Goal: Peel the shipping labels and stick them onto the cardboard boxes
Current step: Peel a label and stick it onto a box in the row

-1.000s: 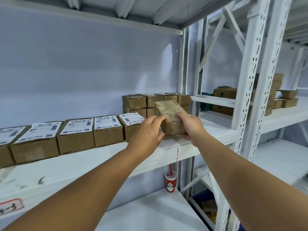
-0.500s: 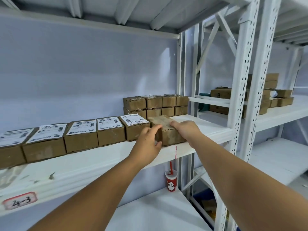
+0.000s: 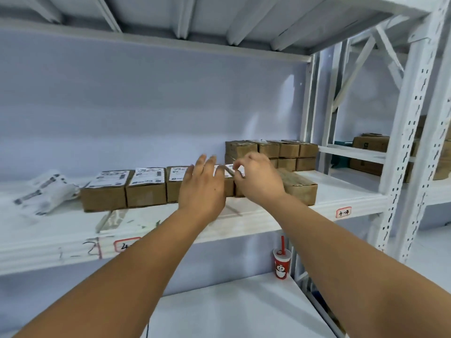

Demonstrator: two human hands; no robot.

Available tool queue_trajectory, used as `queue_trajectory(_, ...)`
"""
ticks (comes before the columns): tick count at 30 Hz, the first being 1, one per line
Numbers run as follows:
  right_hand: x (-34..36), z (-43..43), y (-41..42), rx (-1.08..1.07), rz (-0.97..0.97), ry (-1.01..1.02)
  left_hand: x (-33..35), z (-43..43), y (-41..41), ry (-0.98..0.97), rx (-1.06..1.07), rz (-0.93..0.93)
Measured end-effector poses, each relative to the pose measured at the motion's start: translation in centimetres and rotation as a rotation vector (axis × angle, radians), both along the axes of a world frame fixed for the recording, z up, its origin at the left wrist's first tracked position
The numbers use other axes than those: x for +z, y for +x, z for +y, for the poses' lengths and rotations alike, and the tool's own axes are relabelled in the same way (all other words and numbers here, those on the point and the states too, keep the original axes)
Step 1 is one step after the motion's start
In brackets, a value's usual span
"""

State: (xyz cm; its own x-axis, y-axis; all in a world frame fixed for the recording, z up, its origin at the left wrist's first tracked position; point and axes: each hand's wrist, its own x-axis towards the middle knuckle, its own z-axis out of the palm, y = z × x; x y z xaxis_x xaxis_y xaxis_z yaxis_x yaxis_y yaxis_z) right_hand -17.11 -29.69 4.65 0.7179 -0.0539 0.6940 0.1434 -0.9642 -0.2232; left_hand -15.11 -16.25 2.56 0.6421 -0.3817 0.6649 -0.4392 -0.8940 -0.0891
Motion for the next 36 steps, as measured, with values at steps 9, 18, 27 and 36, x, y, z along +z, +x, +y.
queue_trajectory(9, -0.9, 13.8, 2.2, 0.267, 0.219, -0.161, -0.6, 13.5, 0.3, 0.041, 0.172, 0.019)
queue_trajectory(18, -1.6, 25.5, 3.3, 0.442, 0.221, -0.271, -2.1, 25.7, 1.7, -0.365, 0.32, 0.103)
queue_trajectory(27, -4.3, 31.8, 6.5, 0.417, 0.396, -0.319, -3.4, 31.3, 6.4, -0.321, 0.245, 0.275)
queue_trajectory(36, -5.8, 32.4, 8.4, 0.417, 0.372, -0.112, -3.5, 31.9, 8.6, -0.301, 0.306, 0.288)
